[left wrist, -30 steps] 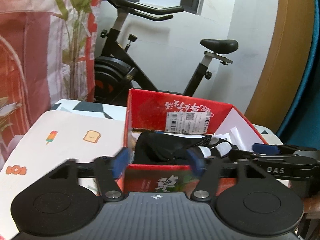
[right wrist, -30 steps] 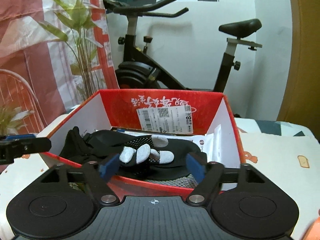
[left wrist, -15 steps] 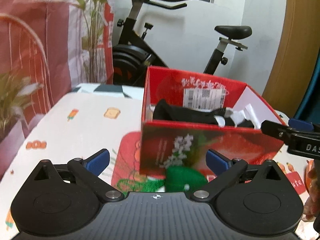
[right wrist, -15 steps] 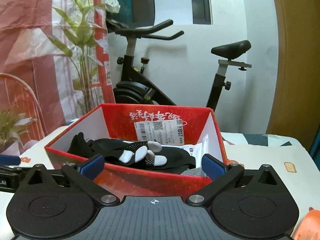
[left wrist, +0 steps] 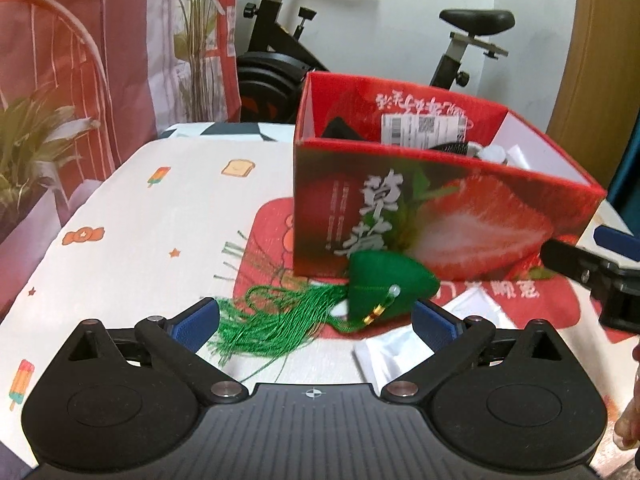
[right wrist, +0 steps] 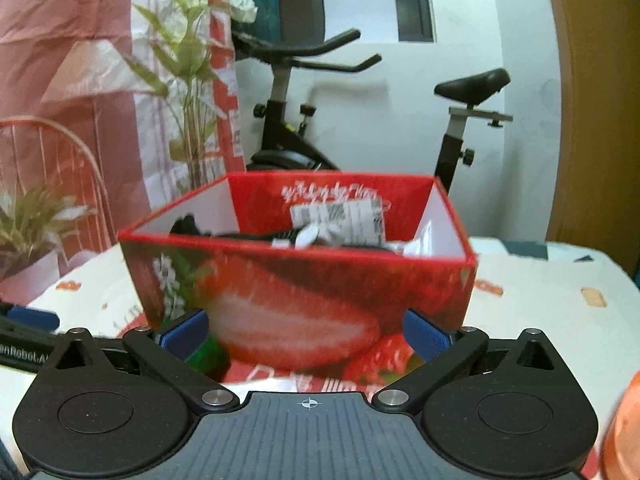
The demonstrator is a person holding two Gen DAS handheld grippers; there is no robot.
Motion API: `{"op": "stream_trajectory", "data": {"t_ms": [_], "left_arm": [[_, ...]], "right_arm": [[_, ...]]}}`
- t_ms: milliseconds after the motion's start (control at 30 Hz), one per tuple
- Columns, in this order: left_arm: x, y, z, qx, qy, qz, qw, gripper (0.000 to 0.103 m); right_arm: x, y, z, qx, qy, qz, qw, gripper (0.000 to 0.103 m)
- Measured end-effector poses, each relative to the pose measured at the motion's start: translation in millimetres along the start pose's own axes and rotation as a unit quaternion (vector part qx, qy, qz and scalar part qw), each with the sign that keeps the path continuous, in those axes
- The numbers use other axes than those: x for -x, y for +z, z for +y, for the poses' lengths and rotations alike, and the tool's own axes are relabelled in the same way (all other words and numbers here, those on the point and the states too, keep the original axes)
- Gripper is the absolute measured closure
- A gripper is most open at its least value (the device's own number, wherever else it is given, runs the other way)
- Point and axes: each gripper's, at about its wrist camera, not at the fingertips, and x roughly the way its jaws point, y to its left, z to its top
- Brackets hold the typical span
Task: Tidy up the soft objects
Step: 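Move the open right gripper from the box to the white pouch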
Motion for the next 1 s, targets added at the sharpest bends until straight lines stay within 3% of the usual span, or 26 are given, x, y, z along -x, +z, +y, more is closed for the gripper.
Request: {"op": "stream_trajectory", "data": {"t_ms": [367, 667, 867, 1000], "left_arm": [[-20.2, -22.0, 2.0, 0.011, -0.002, 0.057, 0.9983, 0.0], [-37.8, -36.6, 0.3, 0.014, -0.003, 0.103, 0.9945, 0.0], [-38.0, -40.2, -0.7, 0.012, -0.003, 0.101, 0.9948, 0.0], [-39.0, -41.7, -1.4, 0.015, 0.0, 0.097, 0.9951, 0.0]], "right_arm": [[-26.4, -45.7, 4.6, 0.007, 0.012, 0.065, 0.998, 0.0], [-38.6, -55.7, 4.6, 0.017, 0.022, 0.104, 0.994, 0.0], [-44.2, -56.7, 8.6, 0.027, 0.032, 0.12, 0.992, 0.0], [-49.1, -55.7, -0.9, -0.004, 0.049, 0.136, 0.989, 0.0]]}}
